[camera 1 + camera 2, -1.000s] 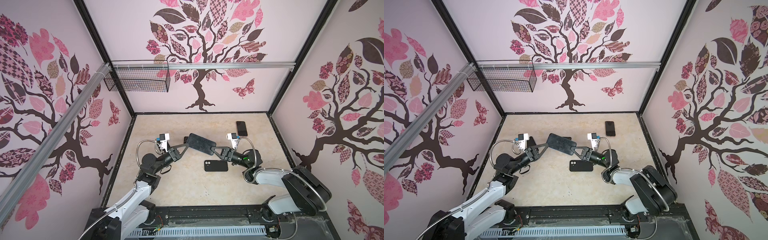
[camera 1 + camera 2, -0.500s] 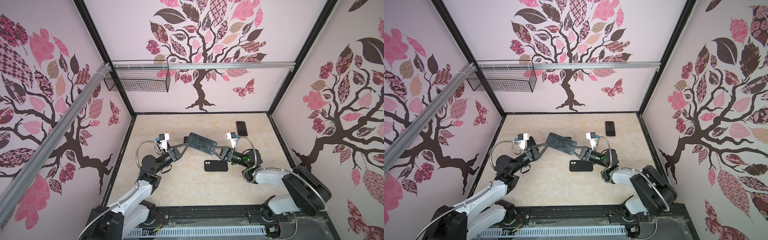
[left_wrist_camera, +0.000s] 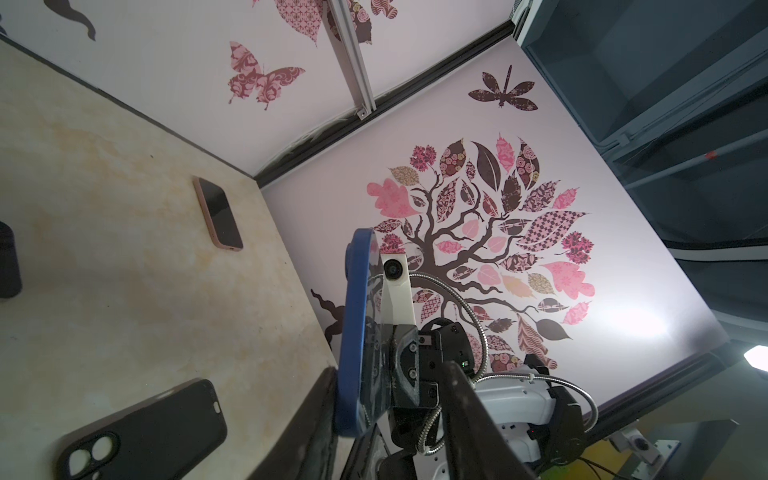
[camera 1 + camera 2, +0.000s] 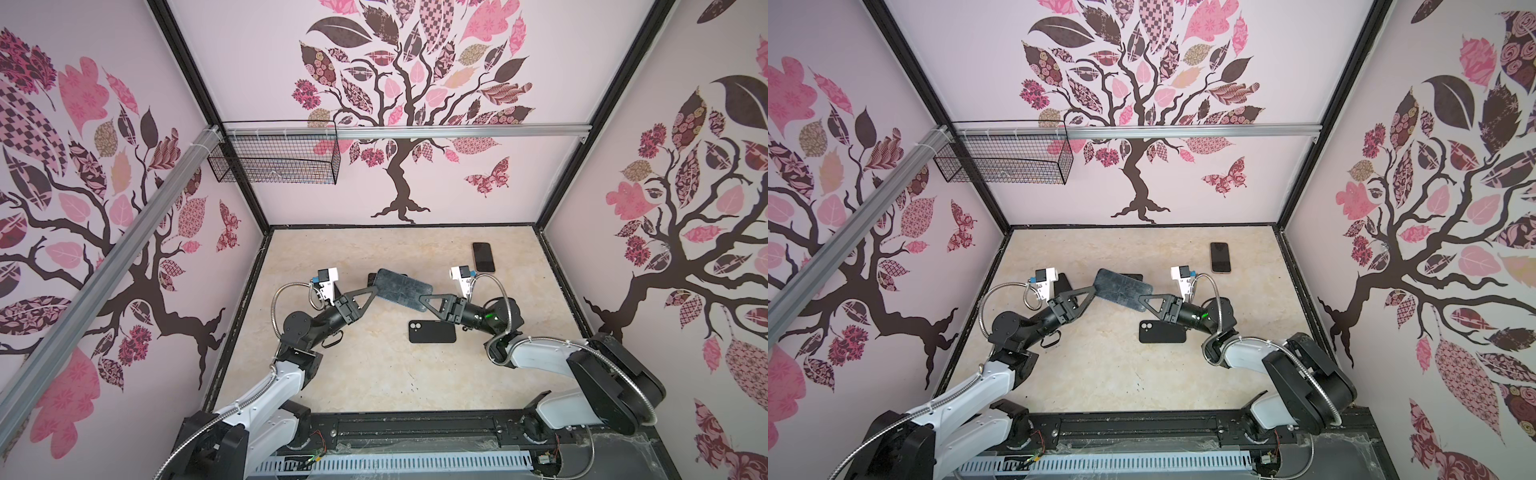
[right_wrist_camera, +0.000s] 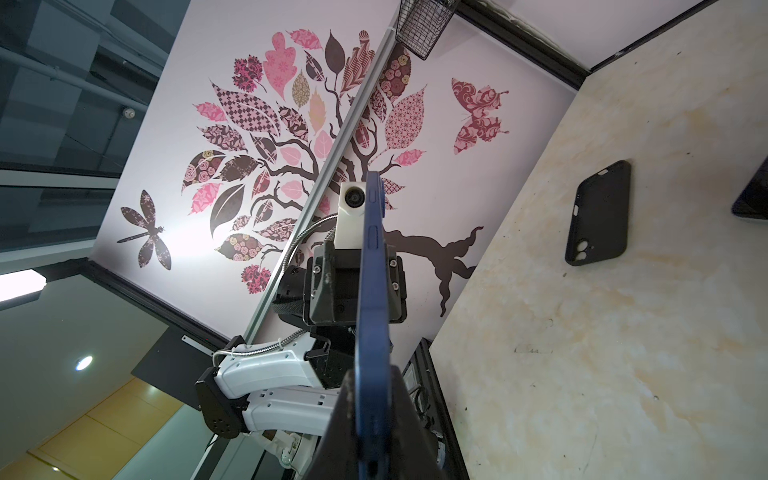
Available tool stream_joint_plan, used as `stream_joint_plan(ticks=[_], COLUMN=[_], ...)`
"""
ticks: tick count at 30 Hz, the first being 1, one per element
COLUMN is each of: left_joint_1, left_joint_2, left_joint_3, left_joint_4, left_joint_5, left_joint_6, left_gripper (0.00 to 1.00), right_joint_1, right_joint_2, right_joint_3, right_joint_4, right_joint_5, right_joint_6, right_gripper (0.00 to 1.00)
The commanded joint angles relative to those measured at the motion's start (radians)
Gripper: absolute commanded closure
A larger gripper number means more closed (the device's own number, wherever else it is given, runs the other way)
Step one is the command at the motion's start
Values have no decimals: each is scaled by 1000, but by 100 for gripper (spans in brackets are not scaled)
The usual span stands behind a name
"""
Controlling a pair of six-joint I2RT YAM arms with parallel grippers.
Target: Put the phone into the phone case
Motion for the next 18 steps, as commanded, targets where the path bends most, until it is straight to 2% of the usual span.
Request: stream_joint_plan(ticks=[1, 7, 12, 18], left_joint_1=[7, 6, 6, 6], left_joint_2=[-2, -17, -75, -144], left_joint_3=[-20, -15, 9, 65], left_joint_4=[24, -64, -270, -564], left_joint_5=[17, 30, 22, 26], left_joint_6=[10, 52, 150, 290], left_gripper=[48, 32, 27, 20], right_joint_1=[2, -21, -56, -83], right_joint_2=[-87, -186, -263, -335], right_joint_3=[41, 65, 97, 158], right_joint_4=[-50, -260, -459, -798], right_joint_5=[32, 52, 62, 112], right_joint_6=[-63, -135, -200, -360], right_gripper=[100, 100, 100, 100])
